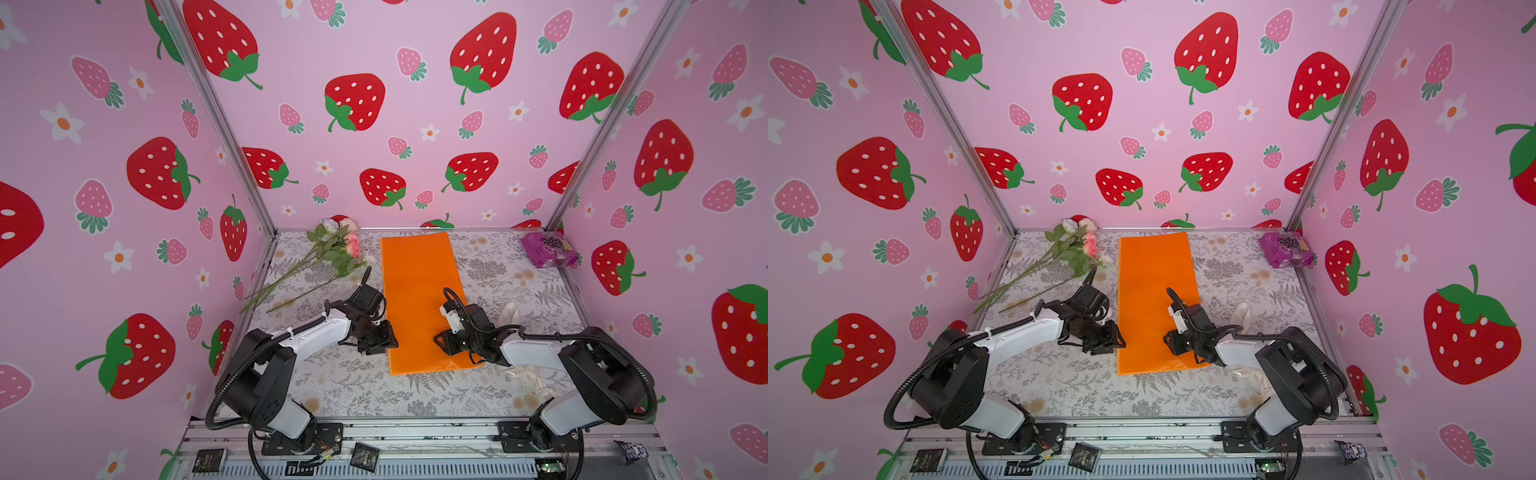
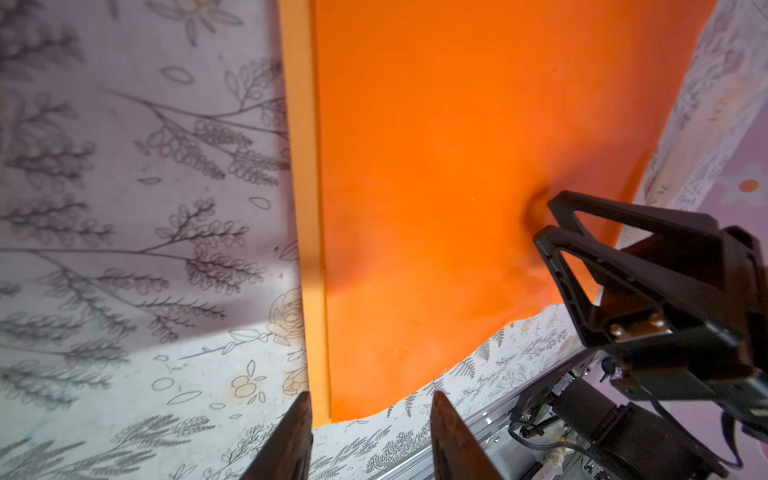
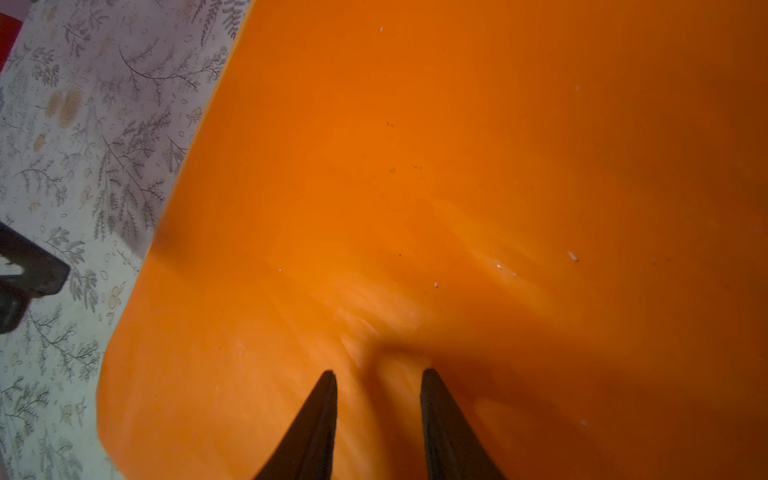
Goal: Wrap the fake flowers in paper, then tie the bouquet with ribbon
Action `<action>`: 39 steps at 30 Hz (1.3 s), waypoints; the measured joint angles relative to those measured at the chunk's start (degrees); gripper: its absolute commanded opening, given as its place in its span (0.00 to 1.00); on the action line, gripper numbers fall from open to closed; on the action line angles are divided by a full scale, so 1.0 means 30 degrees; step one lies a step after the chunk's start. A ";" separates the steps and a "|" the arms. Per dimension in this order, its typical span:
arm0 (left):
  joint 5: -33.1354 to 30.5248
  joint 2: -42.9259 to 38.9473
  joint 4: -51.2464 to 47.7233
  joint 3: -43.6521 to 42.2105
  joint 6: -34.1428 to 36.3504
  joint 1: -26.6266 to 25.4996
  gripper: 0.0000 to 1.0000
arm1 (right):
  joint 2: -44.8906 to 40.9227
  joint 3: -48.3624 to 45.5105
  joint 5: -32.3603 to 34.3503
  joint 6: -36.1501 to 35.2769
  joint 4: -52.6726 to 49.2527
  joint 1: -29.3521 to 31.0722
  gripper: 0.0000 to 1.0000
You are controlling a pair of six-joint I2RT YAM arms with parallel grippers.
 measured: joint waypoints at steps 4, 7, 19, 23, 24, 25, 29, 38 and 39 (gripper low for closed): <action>0.0160 -0.0211 0.0474 -0.0138 -0.0087 0.0000 0.47 | 0.0000 0.0000 0.0000 0.0007 0.0000 -0.0007 0.38; 0.0736 -0.0350 0.1588 -0.0605 -0.0306 0.0000 0.45 | 0.0000 -0.0022 0.0000 0.0015 0.0036 -0.0007 0.38; 0.1078 0.0809 0.2892 -0.1428 -0.0576 -0.0044 0.47 | 0.0117 -0.0044 0.0007 0.0160 0.0313 -0.0007 0.38; 0.1370 0.1603 0.3191 -0.1559 -0.0590 -0.0080 0.45 | 0.0168 -0.0044 0.0007 0.0182 0.0408 0.0000 0.38; 0.1530 0.1683 0.3315 -0.1552 -0.0576 -0.0087 0.44 | 0.0182 -0.0044 0.0007 0.0189 0.0466 -0.0007 0.38; 0.1537 0.1698 0.3351 -0.1552 -0.0568 -0.0117 0.43 | 0.0204 -0.0044 0.0007 0.0204 0.0481 -0.0007 0.38; 0.1909 0.1923 0.3847 -0.1552 -0.0612 -0.0197 0.42 | 0.0219 -0.0044 0.0007 0.0219 0.0517 -0.0007 0.38; 0.1851 0.1887 0.3942 -0.1552 -0.0670 -0.0248 0.44 | 0.0226 -0.0044 0.0007 0.0226 0.0525 -0.0007 0.38; 0.1821 0.1858 0.3891 -0.1552 -0.0670 -0.0248 0.45 | 0.0226 -0.0044 0.0007 0.0226 0.0525 -0.0007 0.39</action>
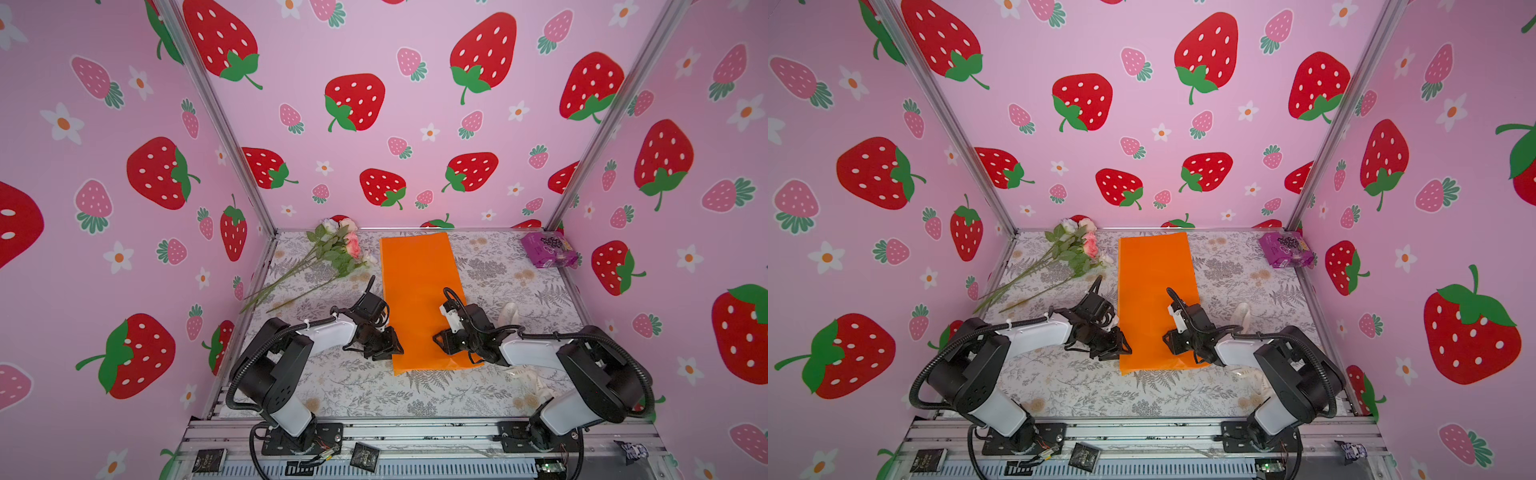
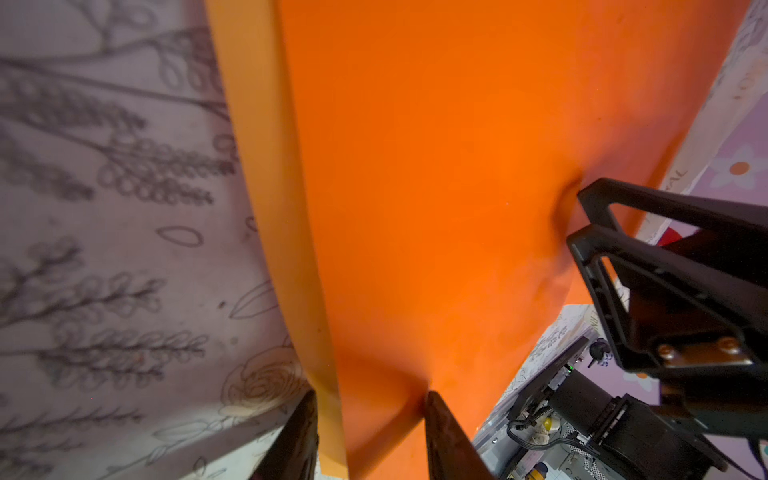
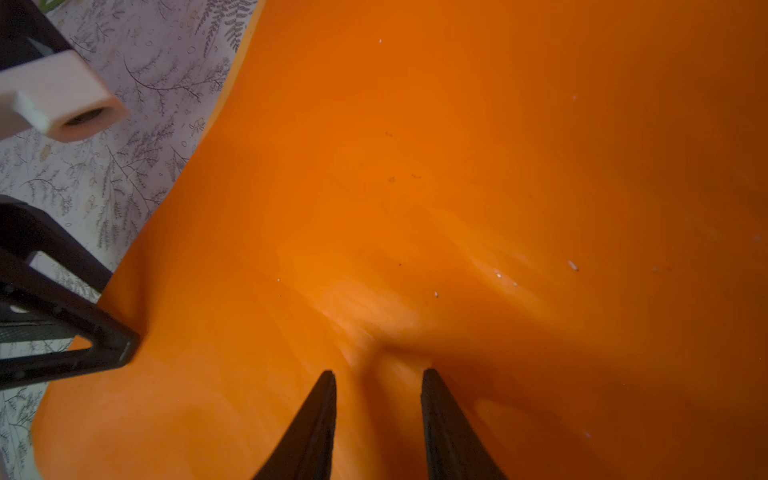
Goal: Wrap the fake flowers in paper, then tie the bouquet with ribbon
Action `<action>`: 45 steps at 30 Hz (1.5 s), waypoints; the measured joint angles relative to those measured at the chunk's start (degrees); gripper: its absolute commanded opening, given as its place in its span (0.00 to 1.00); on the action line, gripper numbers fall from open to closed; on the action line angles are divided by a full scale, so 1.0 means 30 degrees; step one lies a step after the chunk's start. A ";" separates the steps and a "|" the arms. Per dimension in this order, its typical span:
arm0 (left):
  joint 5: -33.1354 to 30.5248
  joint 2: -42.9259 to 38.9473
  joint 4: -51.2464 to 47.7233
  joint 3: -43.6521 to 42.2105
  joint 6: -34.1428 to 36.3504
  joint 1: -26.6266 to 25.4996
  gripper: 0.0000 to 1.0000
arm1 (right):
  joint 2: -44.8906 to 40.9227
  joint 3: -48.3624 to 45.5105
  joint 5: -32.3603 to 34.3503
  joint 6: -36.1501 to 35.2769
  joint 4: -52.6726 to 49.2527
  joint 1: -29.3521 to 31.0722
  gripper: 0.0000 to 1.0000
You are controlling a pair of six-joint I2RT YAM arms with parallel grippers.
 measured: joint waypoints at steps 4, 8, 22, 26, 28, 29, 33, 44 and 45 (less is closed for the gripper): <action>-0.0313 -0.0328 -0.0532 0.0000 0.0029 -0.0015 0.46 | 0.0029 0.0000 0.0000 0.0000 0.0066 0.0007 0.39; -0.0670 -0.0787 -0.0962 0.0015 0.0080 -0.0015 0.46 | 0.0029 0.0000 0.0000 0.0000 0.0073 0.0000 0.38; -0.0408 -0.0240 -0.0423 0.0015 0.0000 -0.0131 0.42 | 0.0044 0.0000 0.0000 0.0000 0.0102 0.0007 0.39; -0.0160 -0.0066 0.0044 -0.0015 -0.0160 -0.0160 0.37 | 0.0044 0.0000 0.0000 0.0000 0.0095 0.0007 0.39; 0.0022 -0.0073 0.0393 -0.0102 -0.0393 -0.0160 0.35 | 0.0044 0.0000 0.0000 0.0000 0.0095 0.0000 0.39; 0.0080 -0.0073 0.0539 -0.0124 -0.0503 -0.0160 0.34 | 0.0044 0.0000 0.0000 0.0000 0.0095 0.0007 0.39; 0.0233 -0.0168 0.0903 -0.0153 -0.0801 -0.0160 0.29 | 0.0022 0.0015 -0.0022 0.0000 0.0058 0.0007 0.40; 0.1290 -0.0838 0.2098 -0.0124 -0.1661 -0.0160 0.28 | -0.3031 -0.0189 0.0204 -0.0313 -0.2419 0.0044 0.48; 0.1399 -0.0816 0.2251 -0.0102 -0.1690 -0.0160 0.25 | -0.3694 -0.0437 0.0197 -0.0423 -0.2229 0.0087 0.50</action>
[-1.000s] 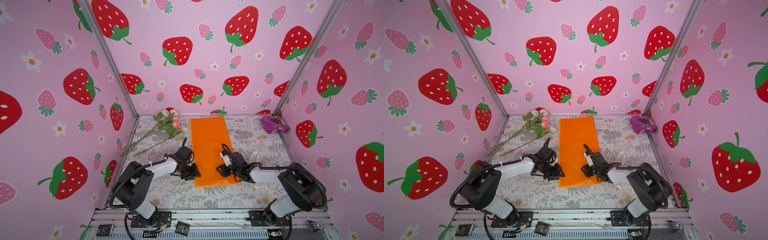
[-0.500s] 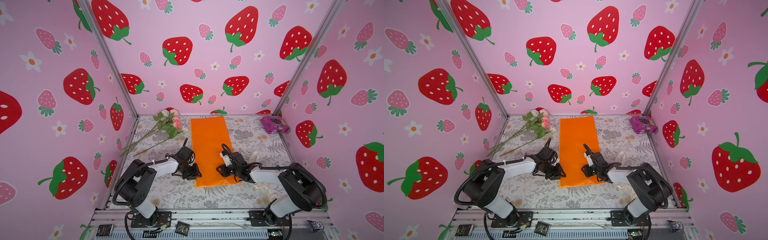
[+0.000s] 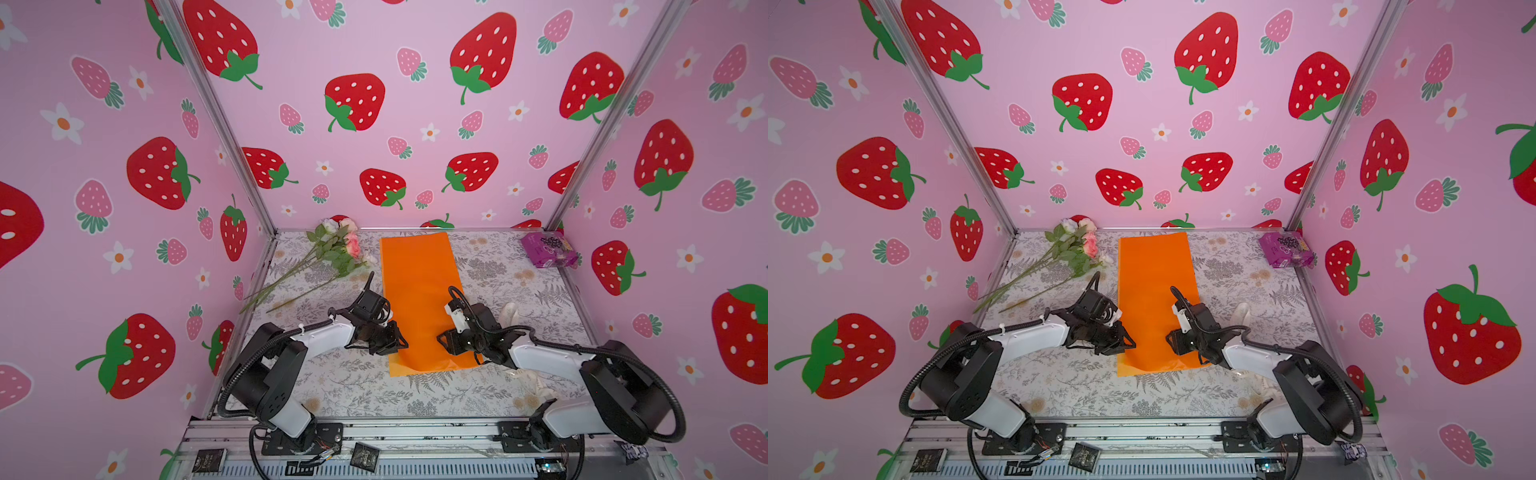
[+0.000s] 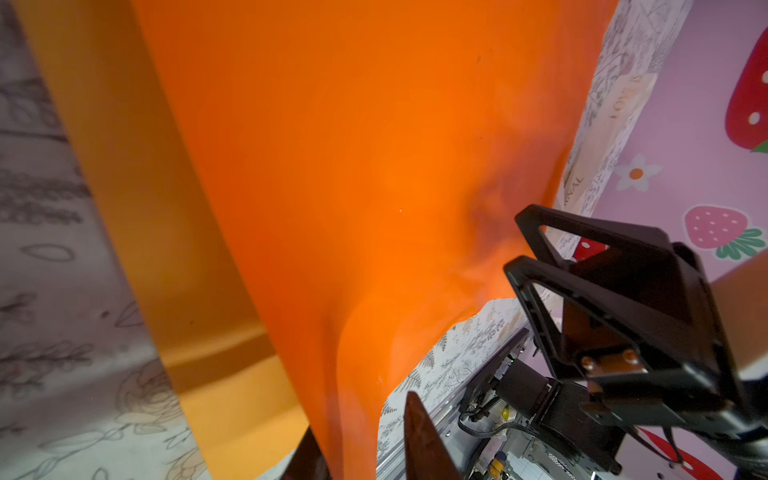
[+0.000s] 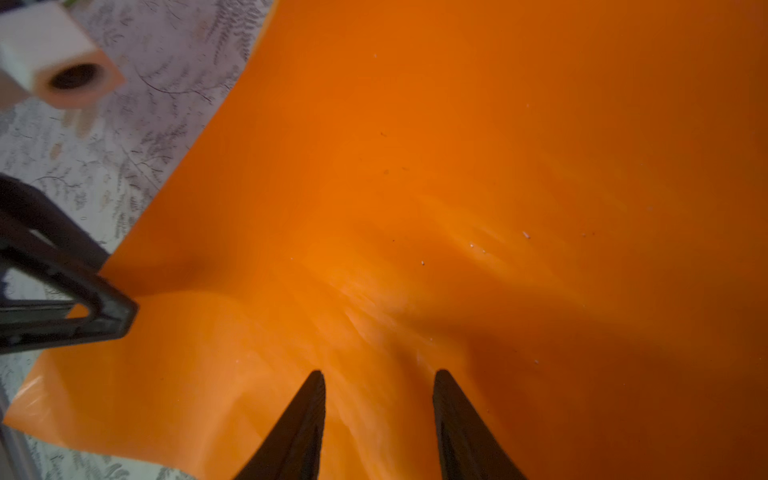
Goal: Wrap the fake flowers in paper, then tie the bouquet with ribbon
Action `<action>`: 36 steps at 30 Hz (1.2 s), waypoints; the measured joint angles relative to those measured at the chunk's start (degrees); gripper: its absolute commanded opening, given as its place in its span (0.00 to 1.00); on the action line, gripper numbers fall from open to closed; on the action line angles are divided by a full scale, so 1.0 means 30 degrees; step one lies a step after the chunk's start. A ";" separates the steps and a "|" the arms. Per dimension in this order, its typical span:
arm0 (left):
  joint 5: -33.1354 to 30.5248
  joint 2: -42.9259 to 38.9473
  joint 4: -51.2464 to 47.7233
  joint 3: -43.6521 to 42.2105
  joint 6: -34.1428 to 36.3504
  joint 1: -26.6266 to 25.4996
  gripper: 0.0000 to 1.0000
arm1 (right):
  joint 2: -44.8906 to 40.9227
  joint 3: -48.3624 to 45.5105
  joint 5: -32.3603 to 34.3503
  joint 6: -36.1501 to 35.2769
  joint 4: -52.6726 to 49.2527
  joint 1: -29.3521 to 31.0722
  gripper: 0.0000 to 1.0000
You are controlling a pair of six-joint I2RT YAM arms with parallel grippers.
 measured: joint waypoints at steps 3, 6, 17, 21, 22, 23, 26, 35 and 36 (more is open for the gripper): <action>0.0197 0.0036 0.0240 0.0102 -0.0182 0.0000 0.16 | -0.1916 -0.1122 0.0007 -0.0393 0.0896 0.0488 0.51; 0.0204 0.0036 0.0408 0.0255 -0.0350 0.0000 0.07 | -0.3891 -0.3031 0.0015 -0.1421 0.2798 0.1974 0.56; 0.0189 -0.0109 0.0503 0.0780 -0.0918 0.0000 0.07 | -0.3249 -0.5049 0.4568 -0.8167 0.8408 0.8233 0.63; 0.0189 -0.0495 0.0474 0.0860 -0.1071 0.0000 0.07 | -0.0750 -0.4677 0.7118 -0.9755 1.0222 0.8779 0.63; 0.0189 -0.0568 0.0474 0.0896 -0.1107 0.0000 0.08 | -0.0306 -0.4561 0.7592 -0.9996 1.0448 0.8852 0.63; 0.0189 -0.0670 0.0474 0.0940 -0.1173 0.0000 0.08 | 0.0160 -0.4437 0.8109 -1.0258 1.0783 0.8903 0.63; 0.0189 -0.0925 0.0474 0.1056 -0.1319 0.0000 0.09 | 0.0860 -0.4269 0.9114 -1.0863 1.1766 0.9107 0.63; 0.0189 -0.1093 0.0423 0.1180 -0.1384 0.0000 0.12 | 0.2397 -0.4153 1.2029 -1.1868 1.3733 1.0069 0.35; 0.0189 -0.1093 0.0408 0.1188 -0.1384 0.0000 0.12 | 0.2419 -0.4160 1.2320 -1.1846 1.3916 1.0142 0.28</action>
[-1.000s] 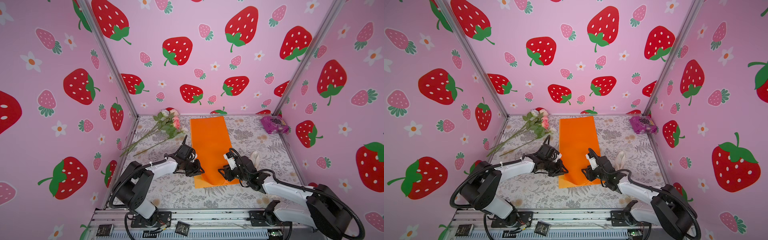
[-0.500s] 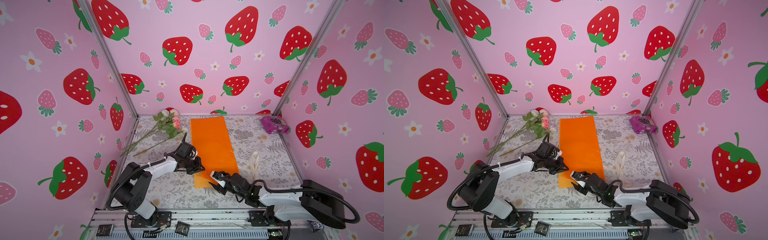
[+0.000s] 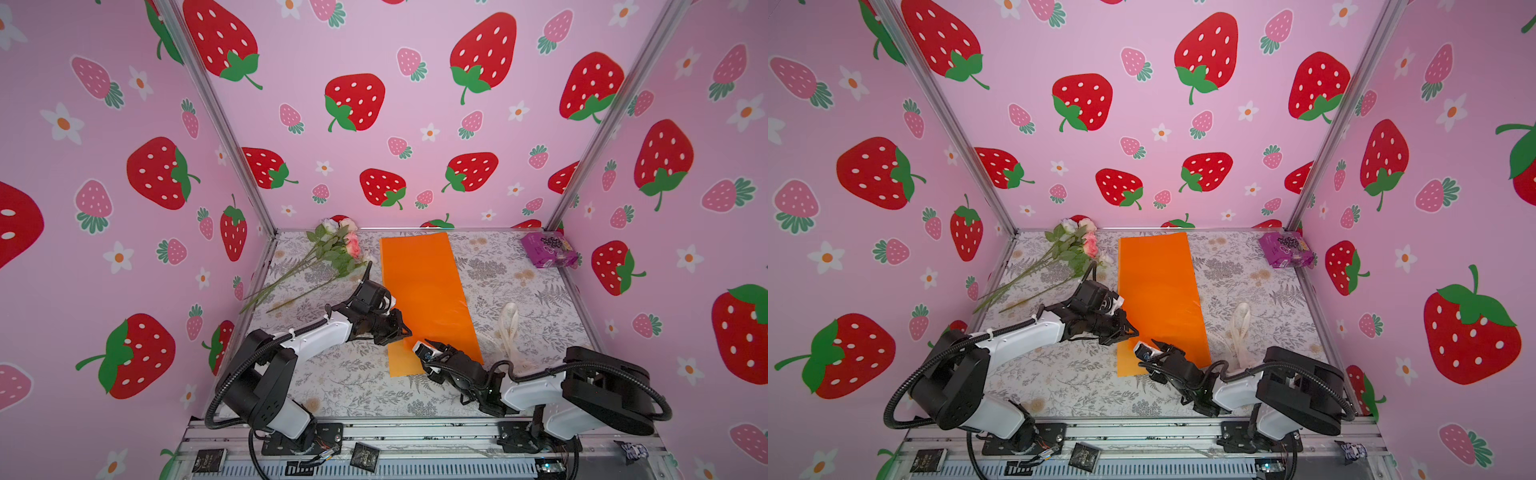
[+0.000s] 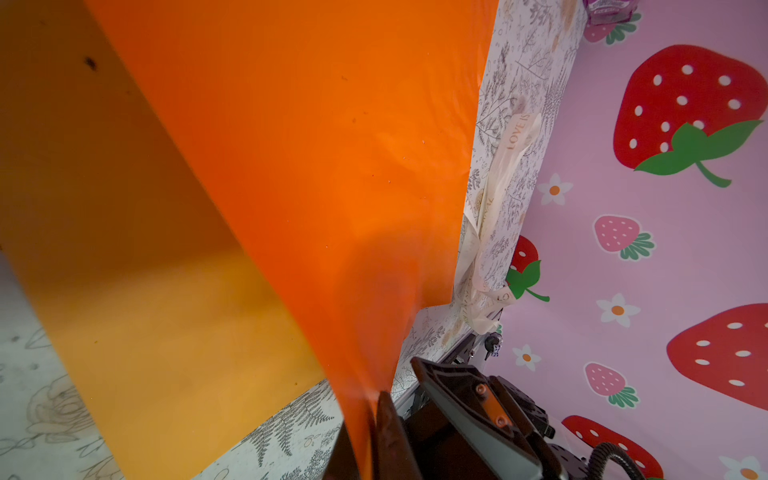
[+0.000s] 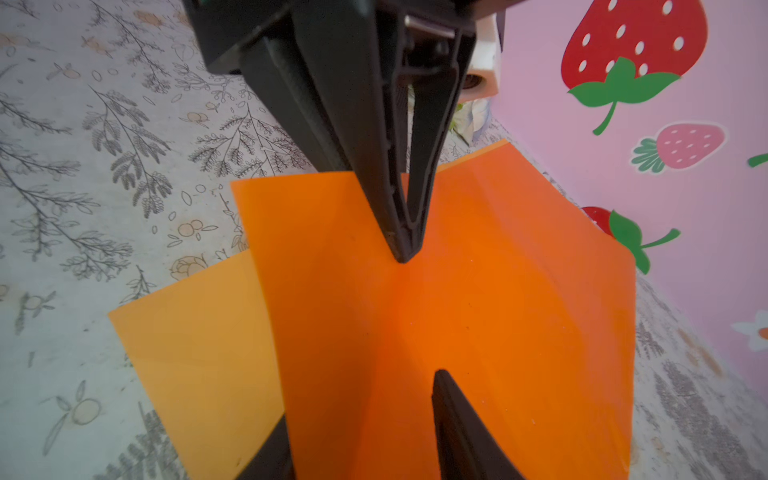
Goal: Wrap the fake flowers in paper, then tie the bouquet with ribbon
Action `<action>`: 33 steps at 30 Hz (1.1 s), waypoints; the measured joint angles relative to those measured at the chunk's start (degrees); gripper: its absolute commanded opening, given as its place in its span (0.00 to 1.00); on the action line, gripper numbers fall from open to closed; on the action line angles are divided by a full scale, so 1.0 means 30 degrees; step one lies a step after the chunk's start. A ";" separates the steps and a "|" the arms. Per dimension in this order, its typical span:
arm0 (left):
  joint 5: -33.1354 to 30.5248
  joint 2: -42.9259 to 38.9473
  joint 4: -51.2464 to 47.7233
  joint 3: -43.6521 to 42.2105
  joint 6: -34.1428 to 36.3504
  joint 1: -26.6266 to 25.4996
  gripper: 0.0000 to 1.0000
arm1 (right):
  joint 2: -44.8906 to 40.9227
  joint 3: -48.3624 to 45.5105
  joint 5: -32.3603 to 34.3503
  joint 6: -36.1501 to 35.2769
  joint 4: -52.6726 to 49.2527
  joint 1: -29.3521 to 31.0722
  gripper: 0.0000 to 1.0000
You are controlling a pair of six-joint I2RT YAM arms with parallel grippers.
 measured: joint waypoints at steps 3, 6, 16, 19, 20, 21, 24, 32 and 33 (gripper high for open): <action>-0.0015 0.0000 -0.0051 0.0117 -0.0036 0.0000 0.22 | -0.0007 -0.0007 0.0743 0.0313 0.0576 0.0109 0.09; -0.0102 -0.0029 -0.0168 0.0342 0.0029 -0.0015 0.41 | -0.0291 -0.0255 0.1552 0.0641 0.0954 0.0131 0.00; -0.2849 -0.2951 -0.1319 0.0597 0.0342 -0.0015 0.78 | -0.7664 -0.1297 0.3351 0.5093 -0.2732 -0.2164 0.00; -0.3468 -0.3315 -0.1413 0.0714 0.0481 0.0007 0.77 | -1.0608 -0.0831 0.2011 0.7169 -0.5260 -0.4743 0.00; -0.3570 -0.3206 -0.1413 0.0801 0.0568 0.0007 0.75 | -1.1358 -0.0656 0.1661 0.7694 -0.6003 -0.5464 0.00; -0.3577 -0.2994 -0.1472 0.0947 0.0729 0.0007 0.73 | -1.2021 -0.0430 0.1290 0.8233 -0.6834 -0.6105 0.00; -0.3563 -0.1741 -0.1872 0.1931 0.1450 0.0000 0.62 | -1.2910 0.0743 0.0270 0.9653 -0.9449 -0.7723 0.00; -0.3657 0.5013 -0.4306 0.7985 0.4619 -0.0270 0.58 | -1.2109 0.4685 -0.2259 1.3930 -1.5059 -1.2080 0.00; -0.3687 0.5544 -0.4524 0.8495 0.4816 -0.0364 0.58 | -1.2087 0.4670 -0.2783 1.4302 -1.5416 -1.2648 0.00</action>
